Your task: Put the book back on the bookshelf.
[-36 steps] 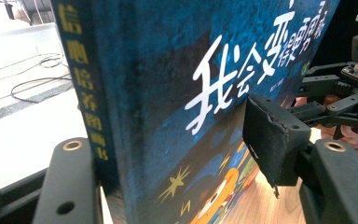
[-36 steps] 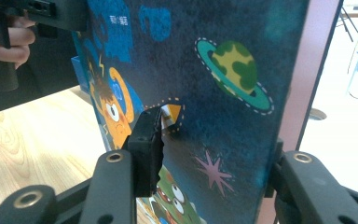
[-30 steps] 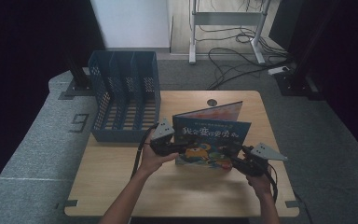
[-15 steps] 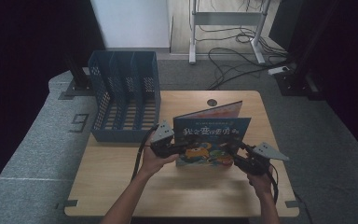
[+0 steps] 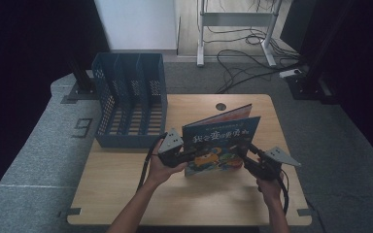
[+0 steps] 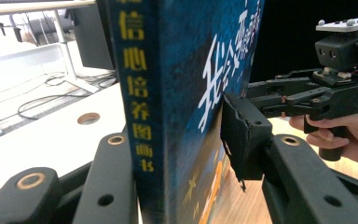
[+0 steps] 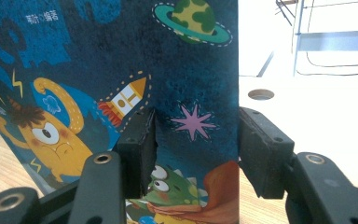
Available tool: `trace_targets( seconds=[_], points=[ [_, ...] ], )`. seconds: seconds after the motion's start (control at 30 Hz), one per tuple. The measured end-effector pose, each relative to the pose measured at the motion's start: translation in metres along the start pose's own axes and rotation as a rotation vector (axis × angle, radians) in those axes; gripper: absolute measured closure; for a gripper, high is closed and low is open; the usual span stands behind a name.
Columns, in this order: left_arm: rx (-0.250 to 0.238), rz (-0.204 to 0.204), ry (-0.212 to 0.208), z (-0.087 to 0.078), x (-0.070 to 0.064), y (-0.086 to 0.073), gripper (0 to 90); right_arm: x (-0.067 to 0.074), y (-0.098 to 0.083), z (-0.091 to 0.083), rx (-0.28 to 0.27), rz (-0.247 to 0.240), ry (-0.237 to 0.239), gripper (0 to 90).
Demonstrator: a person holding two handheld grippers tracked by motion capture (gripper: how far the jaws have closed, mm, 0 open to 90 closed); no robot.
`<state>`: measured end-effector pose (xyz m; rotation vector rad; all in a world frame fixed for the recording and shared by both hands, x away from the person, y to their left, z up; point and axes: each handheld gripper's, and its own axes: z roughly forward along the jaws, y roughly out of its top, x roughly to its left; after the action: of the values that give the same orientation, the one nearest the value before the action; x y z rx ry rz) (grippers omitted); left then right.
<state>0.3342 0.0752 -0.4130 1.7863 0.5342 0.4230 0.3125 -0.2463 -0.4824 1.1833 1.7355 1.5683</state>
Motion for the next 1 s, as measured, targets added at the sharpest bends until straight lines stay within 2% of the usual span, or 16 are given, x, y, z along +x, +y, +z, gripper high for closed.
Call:
trace_targets(
  seconds=[0.17, 0.3, 0.6, 0.77, 0.83, 1.0],
  points=[
    [-0.007, 0.039, 0.036, 0.001, -0.005, 0.0, 58.5, -0.002, -0.001, 0.001, 0.009, 0.008, -0.023, 48.4],
    [-0.009, 0.039, 0.044, 0.002, -0.006, 0.001, 58.1, -0.001, -0.002, 0.002, 0.014, 0.003, -0.025, 47.6],
    [-0.055, 0.033, 0.02, -0.002, -0.012, -0.001, 64.5, -0.002, -0.003, 0.005, 0.03, 0.006, -0.04, 46.6],
    [-0.056, 0.028, 0.014, -0.001, -0.013, 0.0, 66.6, -0.002, -0.006, 0.008, 0.056, 0.008, -0.05, 46.1],
    [-0.042, 0.031, 0.011, 0.001, -0.014, 0.0, 66.2, -0.001, -0.007, 0.009, 0.062, 0.007, -0.053, 46.2],
    [-0.059, 0.019, 0.007, 0.003, -0.018, 0.001, 66.5, 0.0, -0.008, 0.011, 0.067, -0.001, -0.062, 48.0]
  ],
)
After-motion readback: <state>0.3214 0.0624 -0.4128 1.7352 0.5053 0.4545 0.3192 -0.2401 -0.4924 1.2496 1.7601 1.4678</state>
